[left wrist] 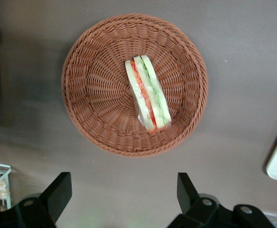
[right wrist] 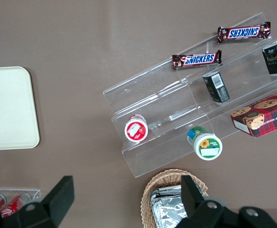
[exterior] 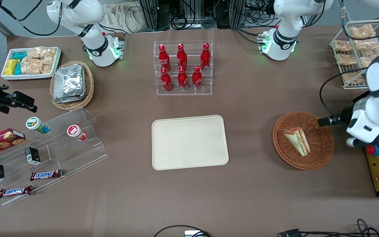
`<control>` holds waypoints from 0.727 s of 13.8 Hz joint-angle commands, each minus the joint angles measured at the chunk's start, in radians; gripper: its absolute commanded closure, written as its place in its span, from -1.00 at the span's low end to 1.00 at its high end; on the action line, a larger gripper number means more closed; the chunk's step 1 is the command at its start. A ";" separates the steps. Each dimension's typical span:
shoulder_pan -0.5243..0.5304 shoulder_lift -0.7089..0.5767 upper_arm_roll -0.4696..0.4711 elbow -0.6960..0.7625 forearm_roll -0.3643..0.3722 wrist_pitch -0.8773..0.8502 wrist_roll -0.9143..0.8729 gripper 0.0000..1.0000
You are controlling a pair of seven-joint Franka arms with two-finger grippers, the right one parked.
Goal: Place sandwich from basket to tray
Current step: 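Lower the open left gripper over the wrapped sandwich in the basket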
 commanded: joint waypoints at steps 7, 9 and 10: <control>-0.004 0.183 -0.002 -0.066 -0.002 0.270 -0.177 -0.98; -0.004 0.197 -0.002 -0.109 -0.013 0.325 -0.194 -0.98; -0.002 0.200 -0.002 -0.124 -0.034 0.345 -0.198 -0.98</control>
